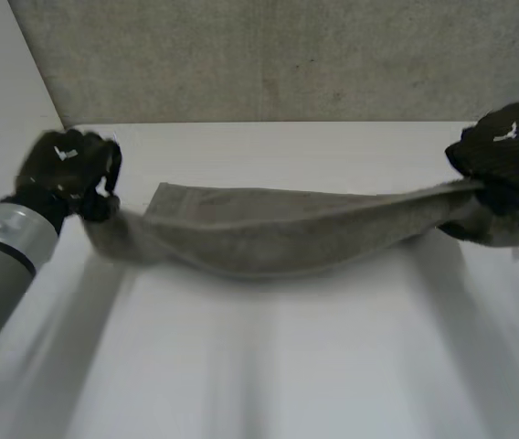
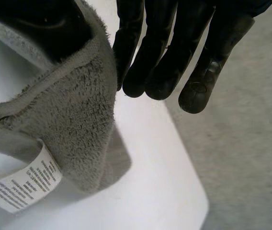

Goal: Fold the towel.

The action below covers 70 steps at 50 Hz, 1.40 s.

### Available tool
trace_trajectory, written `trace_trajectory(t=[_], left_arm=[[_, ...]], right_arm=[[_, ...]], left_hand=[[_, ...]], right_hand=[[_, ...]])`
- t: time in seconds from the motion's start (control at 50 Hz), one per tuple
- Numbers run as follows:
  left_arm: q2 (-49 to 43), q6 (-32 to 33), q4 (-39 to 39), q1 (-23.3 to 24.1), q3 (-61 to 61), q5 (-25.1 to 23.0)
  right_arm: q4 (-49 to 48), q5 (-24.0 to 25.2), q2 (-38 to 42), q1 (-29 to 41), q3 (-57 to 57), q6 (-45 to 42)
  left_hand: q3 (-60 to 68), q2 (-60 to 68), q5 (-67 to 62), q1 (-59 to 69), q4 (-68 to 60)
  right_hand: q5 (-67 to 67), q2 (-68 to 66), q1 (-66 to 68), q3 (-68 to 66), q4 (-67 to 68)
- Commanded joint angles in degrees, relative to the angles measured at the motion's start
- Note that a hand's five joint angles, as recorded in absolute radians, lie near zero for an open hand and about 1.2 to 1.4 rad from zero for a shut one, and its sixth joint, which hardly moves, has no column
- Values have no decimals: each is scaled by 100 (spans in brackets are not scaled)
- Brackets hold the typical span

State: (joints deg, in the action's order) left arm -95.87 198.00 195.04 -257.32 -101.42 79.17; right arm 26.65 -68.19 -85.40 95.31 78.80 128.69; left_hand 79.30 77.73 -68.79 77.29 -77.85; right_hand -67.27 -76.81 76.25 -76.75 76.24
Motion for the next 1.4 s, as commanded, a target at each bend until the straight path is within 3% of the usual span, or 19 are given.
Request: trace_trajectory(t=[0.02,0.28,0.42,0.44,0.46,0.48,0.5,0.58,0.78,0.9,1.0,1.04,1.1,1.12,1.22,1.28,1.4], left_arm=[[-687,-7,-1,-55,87,20],[-1196,-51,8,6,878,20],[-1215,1,-27,173,607,-24],[-1188,1,-45,217,432,-33],[-1188,1,-45,218,430,-33],[-1136,19,-71,226,195,-68],[-1101,63,-97,218,-33,-120],[-978,54,-115,130,-289,-278],[-1241,63,-159,-55,-361,-419],[-1671,107,-230,-55,-291,-349],[-1856,335,-291,-46,-282,-349],[-1865,458,-370,-46,-282,-340],[-1847,458,-414,-46,-282,-340],[-1812,450,-449,-46,-290,-340],[-1592,388,-493,-37,-308,-376],[-954,362,-458,-125,-387,-384],[241,-102,-432,-450,-440,-411]], right_arm=[[-37,8,488,-12,-4,-81],[-11,-88,1630,-21,-795,-511],[-11,-98,1702,14,-620,-424],[-37,-89,1693,14,-498,-398],[-37,-89,1693,14,-497,-397],[-54,-89,1684,14,-410,-362],[-63,-80,1675,14,-339,-353],[-72,-80,1675,14,-259,-345],[-142,-62,1658,-21,-75,-213],[-204,-45,1640,-56,83,-178],[-318,-45,1579,-65,268,-178],[-388,-36,1561,-100,364,-178],[-415,-27,1518,-196,435,-178],[-415,-27,1517,-197,435,-178],[-468,8,1227,-258,488,-63],[-547,105,920,-320,496,192],[-538,727,104,-653,567,464]], left_hand=[[70,227,-121,271,-215],[70,227,-121,271,-215],[70,227,-121,271,-215],[-2059,-1902,2008,-1858,1914],[-2081,-1924,2030,-1880,1936],[-4529,-4372,4478,-4328,4384],[-5386,-5229,5335,-5185,5241],[-6014,-5857,5963,-5813,5869],[-6185,-6028,6134,-5984,6040],[-5731,-5574,5680,-5530,5586],[-4100,-3943,4048,-3899,3954],[-2660,-2503,2609,-2459,2515],[-1711,-1554,1660,-1510,1566],[52,209,-103,253,-197],[70,227,-121,271,-215],[70,227,-121,271,-215],[70,227,-121,271,-215]], right_hand=[[-273,-319,375,-325,376],[-273,-319,375,-325,376],[-273,-319,375,-325,376],[-273,-319,375,-325,376],[-273,-319,375,-325,376],[-273,-319,375,-325,376],[-273,-319,375,-325,376],[-273,-319,375,-325,376],[-273,-319,375,-325,376],[-273,-319,375,-325,376],[-273,-319,375,-325,376],[-273,-319,375,-325,376],[-273,-319,375,-325,376],[-273,-319,375,-325,376],[-273,-319,375,-325,376],[-273,-319,375,-325,376],[-273,-319,375,-325,376]])
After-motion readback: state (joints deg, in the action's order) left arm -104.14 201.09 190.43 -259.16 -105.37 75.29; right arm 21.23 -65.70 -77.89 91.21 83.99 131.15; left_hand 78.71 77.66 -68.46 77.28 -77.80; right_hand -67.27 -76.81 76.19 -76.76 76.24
